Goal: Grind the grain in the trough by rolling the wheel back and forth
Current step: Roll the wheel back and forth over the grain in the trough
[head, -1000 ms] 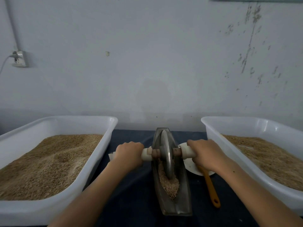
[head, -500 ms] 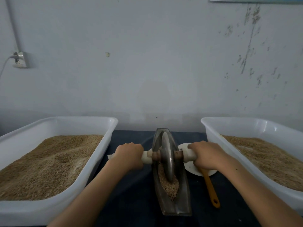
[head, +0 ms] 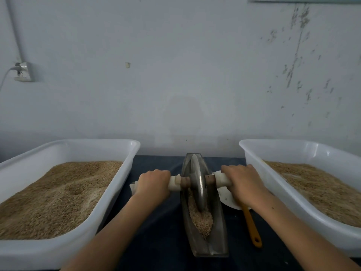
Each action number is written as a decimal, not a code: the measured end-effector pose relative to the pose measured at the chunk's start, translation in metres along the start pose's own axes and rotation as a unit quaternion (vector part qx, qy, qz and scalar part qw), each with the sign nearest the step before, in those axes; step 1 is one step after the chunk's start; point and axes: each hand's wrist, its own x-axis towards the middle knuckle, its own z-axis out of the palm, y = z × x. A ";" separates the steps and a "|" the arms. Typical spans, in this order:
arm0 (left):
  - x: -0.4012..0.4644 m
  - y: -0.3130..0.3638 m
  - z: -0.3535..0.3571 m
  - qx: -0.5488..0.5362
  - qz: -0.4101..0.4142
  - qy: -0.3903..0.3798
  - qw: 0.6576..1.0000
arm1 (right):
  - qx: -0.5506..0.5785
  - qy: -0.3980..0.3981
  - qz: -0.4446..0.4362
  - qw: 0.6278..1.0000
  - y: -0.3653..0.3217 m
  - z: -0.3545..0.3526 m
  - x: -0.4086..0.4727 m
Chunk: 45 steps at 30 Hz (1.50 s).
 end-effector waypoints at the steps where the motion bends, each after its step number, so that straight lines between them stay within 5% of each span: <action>1: 0.000 0.000 0.001 0.001 -0.004 0.013 1.000 | -0.001 0.016 -0.003 1.000 0.000 0.002 0.000; 6: 0.002 0.002 0.000 0.009 -0.003 0.017 1.000 | 0.007 -0.019 0.004 1.000 0.001 -0.002 0.000; 14: 0.003 -0.004 -0.015 -0.010 0.024 -0.133 0.991 | 0.001 -0.223 0.009 0.975 0.006 -0.025 0.005; 18: 0.003 -0.002 -0.011 0.016 0.019 -0.088 0.996 | 0.014 -0.203 0.011 0.979 0.006 -0.019 0.005; 26: 0.002 0.001 0.006 0.001 -0.008 0.071 0.997 | 0.008 0.044 0.001 0.999 0.004 0.012 0.002; 30: 0.003 -0.003 0.005 -0.005 0.004 0.028 1.000 | -0.007 0.002 -0.004 1.000 0.003 0.003 0.003; 38: 0.006 -0.011 -0.010 -0.032 0.031 -0.156 0.987 | 0.000 -0.218 0.002 0.976 0.006 -0.024 0.005; 45: 0.003 -0.002 -0.007 0.026 0.025 -0.030 0.999 | 0.041 -0.183 0.012 0.982 0.012 -0.009 0.005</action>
